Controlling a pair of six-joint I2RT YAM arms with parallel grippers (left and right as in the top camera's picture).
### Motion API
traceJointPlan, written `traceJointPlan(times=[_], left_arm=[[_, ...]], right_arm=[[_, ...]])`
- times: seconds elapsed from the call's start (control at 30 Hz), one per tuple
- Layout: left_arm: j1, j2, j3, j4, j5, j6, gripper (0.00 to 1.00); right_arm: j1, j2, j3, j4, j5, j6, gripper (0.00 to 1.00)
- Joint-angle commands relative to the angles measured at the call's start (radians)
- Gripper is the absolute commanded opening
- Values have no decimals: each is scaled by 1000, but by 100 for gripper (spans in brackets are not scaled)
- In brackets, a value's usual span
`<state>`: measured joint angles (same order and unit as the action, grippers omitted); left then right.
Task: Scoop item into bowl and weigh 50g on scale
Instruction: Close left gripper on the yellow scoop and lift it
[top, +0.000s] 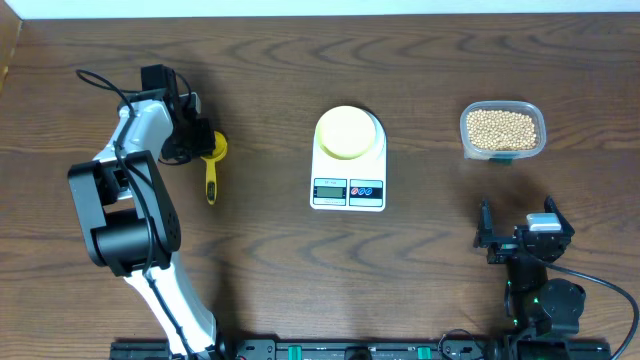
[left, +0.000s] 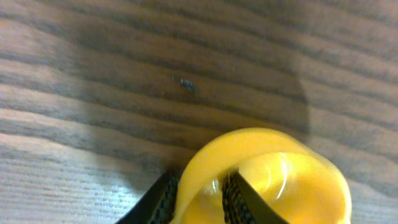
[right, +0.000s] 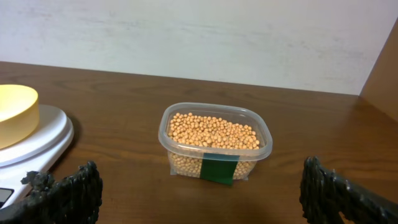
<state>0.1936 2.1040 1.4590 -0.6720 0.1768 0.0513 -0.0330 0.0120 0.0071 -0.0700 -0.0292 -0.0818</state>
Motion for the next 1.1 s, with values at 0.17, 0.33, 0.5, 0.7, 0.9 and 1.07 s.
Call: traceJointPlan(times=[0.17,0.33,0.5,0.7,0.9,1.07], left_arm=[[1,18,-60,34,-13,-7,8],[1,11,-59,55,-13,-84,8],[2,-35,-38,42,-13,-188,7],[1,-207,-36,20,-8,-378,7],[1,-419,-36,-42,-3,-643,7],[-6,-527,-36,-98,-3,-869,8]], right_arm=[[10,-7,-2,-3,-3,-2,99],[10,-7,-2,-3,-3,-2,99],[10,-7,-2,-3,-3,-2,99],[10,-7,-2,-3,-3,-2,99],[10,-7,-2,-3,-3,-2,99],[10,-7,-2,-3,-3,-2,99]])
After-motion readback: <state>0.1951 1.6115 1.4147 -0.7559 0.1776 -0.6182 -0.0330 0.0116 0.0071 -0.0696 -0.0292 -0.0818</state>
